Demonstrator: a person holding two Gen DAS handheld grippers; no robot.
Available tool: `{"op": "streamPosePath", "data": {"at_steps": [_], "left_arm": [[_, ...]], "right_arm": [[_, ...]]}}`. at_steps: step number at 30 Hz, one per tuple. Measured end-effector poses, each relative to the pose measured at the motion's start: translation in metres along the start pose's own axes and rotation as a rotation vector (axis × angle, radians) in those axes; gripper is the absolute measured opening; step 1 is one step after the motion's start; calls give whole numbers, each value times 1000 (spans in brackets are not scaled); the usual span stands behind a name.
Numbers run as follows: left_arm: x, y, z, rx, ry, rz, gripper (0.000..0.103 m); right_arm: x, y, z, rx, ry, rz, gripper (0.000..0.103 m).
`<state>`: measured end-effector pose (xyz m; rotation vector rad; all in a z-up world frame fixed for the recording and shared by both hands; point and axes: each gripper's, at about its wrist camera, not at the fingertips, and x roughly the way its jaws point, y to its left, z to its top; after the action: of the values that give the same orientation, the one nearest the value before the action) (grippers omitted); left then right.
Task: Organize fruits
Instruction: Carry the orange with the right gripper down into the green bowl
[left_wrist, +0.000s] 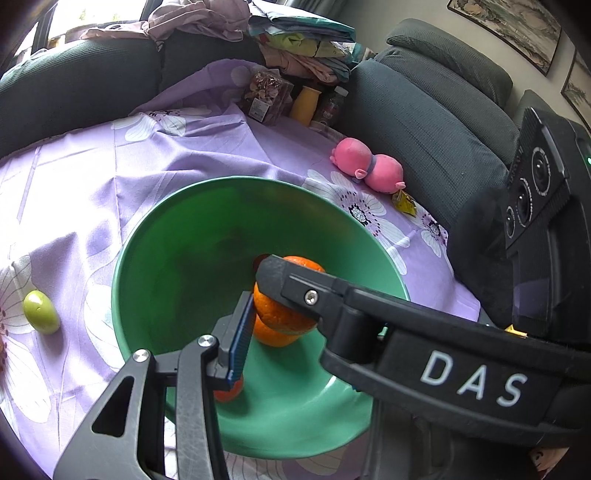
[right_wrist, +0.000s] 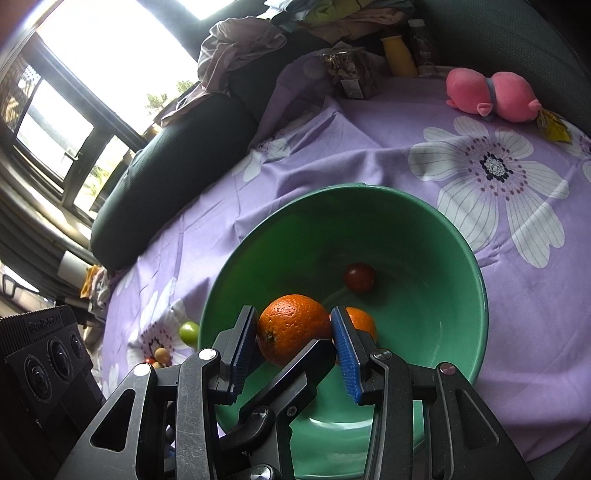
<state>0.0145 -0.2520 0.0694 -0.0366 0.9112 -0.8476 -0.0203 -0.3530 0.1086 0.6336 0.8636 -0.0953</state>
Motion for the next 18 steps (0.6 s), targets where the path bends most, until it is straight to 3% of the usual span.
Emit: {"op": "streamPosePath", "data": {"at_steps": [14,18], "left_arm": [[7,1,-1,-11,22,3,42],[1,-1,0,-3,14,55,43]], "right_arm": [[4,-1,0,1,17,-30,44],[1,0,0,-2,3,-56,44]]}}
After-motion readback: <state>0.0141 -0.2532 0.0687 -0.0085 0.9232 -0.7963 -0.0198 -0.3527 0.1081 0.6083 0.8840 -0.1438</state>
